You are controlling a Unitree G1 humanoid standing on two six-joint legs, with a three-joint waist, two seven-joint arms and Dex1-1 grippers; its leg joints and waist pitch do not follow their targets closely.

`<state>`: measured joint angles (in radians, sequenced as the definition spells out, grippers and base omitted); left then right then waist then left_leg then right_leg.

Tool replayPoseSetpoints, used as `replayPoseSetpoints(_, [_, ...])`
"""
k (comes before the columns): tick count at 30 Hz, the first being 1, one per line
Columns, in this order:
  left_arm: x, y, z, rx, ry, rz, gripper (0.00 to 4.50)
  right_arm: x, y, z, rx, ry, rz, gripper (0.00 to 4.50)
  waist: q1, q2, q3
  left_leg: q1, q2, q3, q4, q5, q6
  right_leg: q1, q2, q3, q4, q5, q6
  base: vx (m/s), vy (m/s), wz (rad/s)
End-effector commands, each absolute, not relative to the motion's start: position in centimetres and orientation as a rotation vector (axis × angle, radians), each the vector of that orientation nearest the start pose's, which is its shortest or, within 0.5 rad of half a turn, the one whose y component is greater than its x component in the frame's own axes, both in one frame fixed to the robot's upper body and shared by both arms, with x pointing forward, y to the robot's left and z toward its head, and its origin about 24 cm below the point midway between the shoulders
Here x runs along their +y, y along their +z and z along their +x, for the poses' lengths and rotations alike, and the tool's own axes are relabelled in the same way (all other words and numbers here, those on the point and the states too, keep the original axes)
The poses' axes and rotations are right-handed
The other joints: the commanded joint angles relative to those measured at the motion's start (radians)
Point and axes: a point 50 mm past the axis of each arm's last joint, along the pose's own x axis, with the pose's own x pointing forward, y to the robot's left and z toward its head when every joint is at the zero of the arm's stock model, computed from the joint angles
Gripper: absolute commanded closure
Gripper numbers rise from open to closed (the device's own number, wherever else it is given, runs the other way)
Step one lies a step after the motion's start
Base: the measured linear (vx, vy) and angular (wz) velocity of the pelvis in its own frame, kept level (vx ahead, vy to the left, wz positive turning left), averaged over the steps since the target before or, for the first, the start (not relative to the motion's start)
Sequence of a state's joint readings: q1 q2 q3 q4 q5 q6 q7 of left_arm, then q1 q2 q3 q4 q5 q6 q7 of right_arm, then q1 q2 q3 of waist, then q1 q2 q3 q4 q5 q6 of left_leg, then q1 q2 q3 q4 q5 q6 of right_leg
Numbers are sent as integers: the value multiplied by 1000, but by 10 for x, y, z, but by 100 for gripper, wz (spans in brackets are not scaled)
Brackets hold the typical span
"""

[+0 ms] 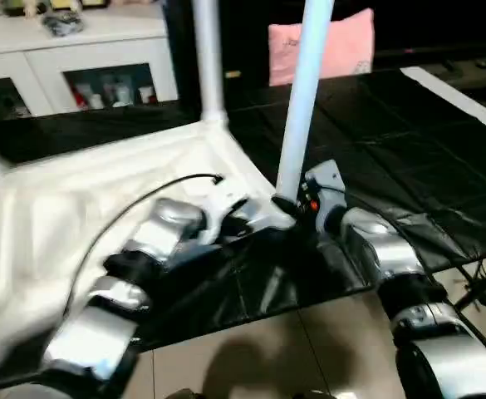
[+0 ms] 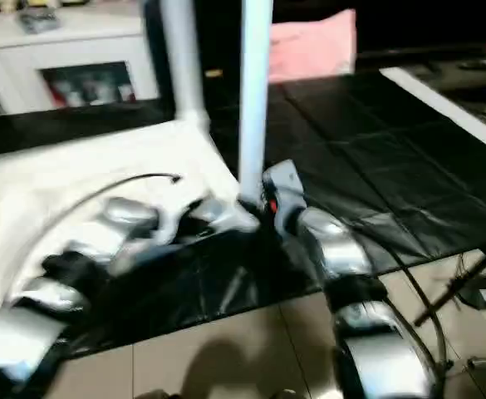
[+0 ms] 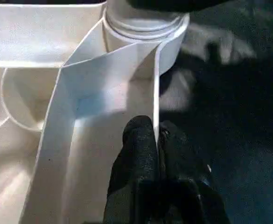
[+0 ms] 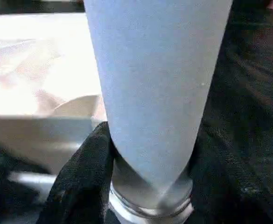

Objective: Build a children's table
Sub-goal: Rotate leg to tighten

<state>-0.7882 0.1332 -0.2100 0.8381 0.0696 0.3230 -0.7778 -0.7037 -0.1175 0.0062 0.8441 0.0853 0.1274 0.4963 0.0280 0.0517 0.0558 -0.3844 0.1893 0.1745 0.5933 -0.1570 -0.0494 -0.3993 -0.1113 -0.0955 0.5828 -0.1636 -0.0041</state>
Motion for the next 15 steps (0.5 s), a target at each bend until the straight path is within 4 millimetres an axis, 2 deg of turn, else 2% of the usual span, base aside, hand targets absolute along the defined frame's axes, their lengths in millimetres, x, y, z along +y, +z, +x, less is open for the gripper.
replayPoseSetpoints(1, [70, 86, 371, 377, -851, 246, 450, -76, 24, 348, 428, 650, 38, 252, -2, -6, -66, 25, 24, -19, -78, -457, 6, 30, -40, 26, -95, -481, -155, 0, 0, 0])
replayPoseSetpoints(5, [70, 87, 372, 381, -818, 255, 450, -71, 33, 354, 380, 641, 80, 252, 0, -8, -68, 22, 25, -16, -80, -438, 16, 34, -40, 29, -90, -424, -173, 0, 0, 0])
replayPoseSetpoints(6, [72, 86, 373, 382, -816, 269, 450, -73, 36, 355, 362, 638, 107, 217, 3, -7, -69, 22, 26, -14, -79, -426, 22, 34, -40, 32, -87, -399, -181, 0, 0, 0])
replayPoseSetpoints(8, [75, 85, 373, 384, -812, 287, 450, -76, 38, 357, 350, 624, 129, 182, 6, -6, -72, 18, 28, -13, -80, -393, 29, 38, -38, 34, -79, -338, -199, 0, 0, 0])
replayPoseSetpoints(11, [82, 81, 369, 368, -876, 360, 450, -90, 44, 357, 296, 672, 103, 162, 6, -6, -75, 11, 27, -12, -79, -364, 47, 46, -40, 34, -74, -299, -208, 0, 0, 0])
replayPoseSetpoints(13, [85, 78, 366, 371, -918, 380, 450, -100, 46, 355, 277, 712, 54, 137, 9, -3, -81, 8, 28, -10, -74, -304, 61, 50, -40, 35, -64, -223, -226, 0, 0, 0])
replayPoseSetpoints(15, [87, 77, 365, 377, -930, 382, 450, -104, 46, 354, 273, 727, 35, 126, 13, -6, -83, 11, 29, -5, -69, -269, 78, 49, -39, 35, -61, -174, -243, 0, 0, 0])
